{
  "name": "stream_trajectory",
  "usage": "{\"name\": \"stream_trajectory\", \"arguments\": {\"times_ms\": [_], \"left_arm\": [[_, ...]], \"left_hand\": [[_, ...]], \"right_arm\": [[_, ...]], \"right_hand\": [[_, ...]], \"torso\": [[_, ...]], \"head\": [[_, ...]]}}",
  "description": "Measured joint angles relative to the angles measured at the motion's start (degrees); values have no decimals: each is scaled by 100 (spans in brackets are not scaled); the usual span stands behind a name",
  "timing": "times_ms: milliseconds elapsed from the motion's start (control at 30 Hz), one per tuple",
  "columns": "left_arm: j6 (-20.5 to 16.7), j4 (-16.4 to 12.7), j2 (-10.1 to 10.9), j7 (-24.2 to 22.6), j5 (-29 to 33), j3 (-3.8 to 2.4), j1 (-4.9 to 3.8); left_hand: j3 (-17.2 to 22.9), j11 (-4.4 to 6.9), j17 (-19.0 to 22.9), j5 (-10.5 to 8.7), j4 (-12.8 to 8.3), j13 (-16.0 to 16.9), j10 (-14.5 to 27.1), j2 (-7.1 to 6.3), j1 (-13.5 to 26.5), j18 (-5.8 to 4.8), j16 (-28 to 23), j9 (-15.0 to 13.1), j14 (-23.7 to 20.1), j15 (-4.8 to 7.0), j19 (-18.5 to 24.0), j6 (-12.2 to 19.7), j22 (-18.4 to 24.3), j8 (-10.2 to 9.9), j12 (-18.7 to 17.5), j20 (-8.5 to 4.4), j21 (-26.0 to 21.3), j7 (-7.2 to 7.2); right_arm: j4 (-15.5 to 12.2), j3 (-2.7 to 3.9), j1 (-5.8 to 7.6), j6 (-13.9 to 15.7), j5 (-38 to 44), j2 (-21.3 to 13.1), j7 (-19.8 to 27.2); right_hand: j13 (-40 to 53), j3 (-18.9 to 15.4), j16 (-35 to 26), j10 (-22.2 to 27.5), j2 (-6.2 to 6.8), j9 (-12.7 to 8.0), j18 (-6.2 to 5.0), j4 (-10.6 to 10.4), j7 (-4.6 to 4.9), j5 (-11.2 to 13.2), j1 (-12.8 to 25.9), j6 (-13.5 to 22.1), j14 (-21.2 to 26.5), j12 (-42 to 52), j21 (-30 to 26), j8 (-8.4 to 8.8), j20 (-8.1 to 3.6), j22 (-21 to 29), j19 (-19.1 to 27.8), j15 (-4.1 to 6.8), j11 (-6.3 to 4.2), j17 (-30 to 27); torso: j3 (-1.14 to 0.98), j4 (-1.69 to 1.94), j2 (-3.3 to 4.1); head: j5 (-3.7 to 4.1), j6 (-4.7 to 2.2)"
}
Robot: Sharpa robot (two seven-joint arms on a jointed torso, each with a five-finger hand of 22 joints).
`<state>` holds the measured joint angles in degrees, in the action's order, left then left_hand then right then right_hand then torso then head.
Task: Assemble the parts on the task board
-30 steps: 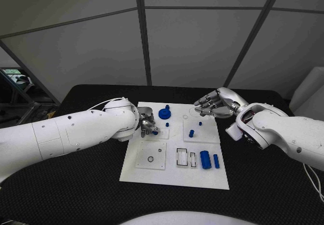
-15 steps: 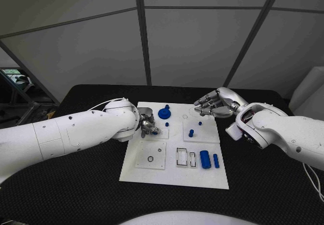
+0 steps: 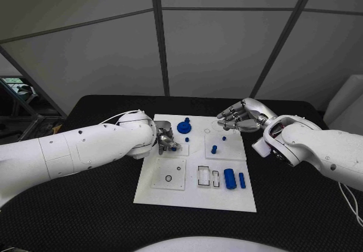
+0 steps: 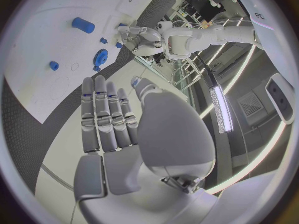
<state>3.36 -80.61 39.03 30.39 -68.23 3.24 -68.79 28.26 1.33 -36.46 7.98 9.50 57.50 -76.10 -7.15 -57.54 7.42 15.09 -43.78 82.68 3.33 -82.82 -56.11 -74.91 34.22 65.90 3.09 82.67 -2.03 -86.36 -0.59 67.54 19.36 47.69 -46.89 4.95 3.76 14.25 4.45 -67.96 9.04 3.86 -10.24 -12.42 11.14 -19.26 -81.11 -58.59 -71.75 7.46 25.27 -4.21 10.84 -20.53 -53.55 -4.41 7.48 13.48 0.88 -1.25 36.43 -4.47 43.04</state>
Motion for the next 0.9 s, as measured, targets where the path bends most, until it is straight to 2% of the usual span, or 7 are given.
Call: {"name": "stream_trajectory", "arguments": {"times_ms": [300, 633, 900], "left_arm": [[0, 35, -34, 5, -1, 0, 0], [-5, 46, -32, 9, -2, 0, 1], [-17, 8, 24, 11, -2, -4, 1]], "left_hand": [[-201, 0, -15, 0, 169, 32, -41, 31, 182, -2, -23, -3, 0, 0, -36, -20, 0, 0, 51, -7, 22, 21], [-752, 20, -37, -1, 464, 49, -60, 60, 409, -2, -46, -5, -1, -1, -41, -62, 0, 22, 61, 0, 22, 20], [-958, 19, -43, -1, 547, 48, -60, 60, 408, -2, -46, -5, 16, 16, -41, -61, 0, 22, 61, 0, 22, 20]], "right_arm": [[6, 0, 0, -15, 0, 3, -11], [8, -1, 0, -28, 0, 0, -19], [12, -1, -1, -36, 0, 0, -23]], "right_hand": [[0, 0, 0, 0, 17, 0, 0, 0, 0, 0, 17, 0, 0, 0, -22, 0, 0, 7, 0, 0, 0, 0], [1, -15, -20, 0, -4, 0, 0, -15, 21, 0, 49, 21, 0, 0, -47, 0, 0, 23, 0, 0, 0, -5], [1, -30, -20, 0, 19, 0, 0, -30, 21, 0, 71, 21, 0, 0, -48, 0, 0, 31, 0, 0, 0, -12]], "torso": [[1, -1, -1], [1, -1, -1], [3, 3, -3]], "head": [[7, -4], [22, -5], [14, -8]]}}
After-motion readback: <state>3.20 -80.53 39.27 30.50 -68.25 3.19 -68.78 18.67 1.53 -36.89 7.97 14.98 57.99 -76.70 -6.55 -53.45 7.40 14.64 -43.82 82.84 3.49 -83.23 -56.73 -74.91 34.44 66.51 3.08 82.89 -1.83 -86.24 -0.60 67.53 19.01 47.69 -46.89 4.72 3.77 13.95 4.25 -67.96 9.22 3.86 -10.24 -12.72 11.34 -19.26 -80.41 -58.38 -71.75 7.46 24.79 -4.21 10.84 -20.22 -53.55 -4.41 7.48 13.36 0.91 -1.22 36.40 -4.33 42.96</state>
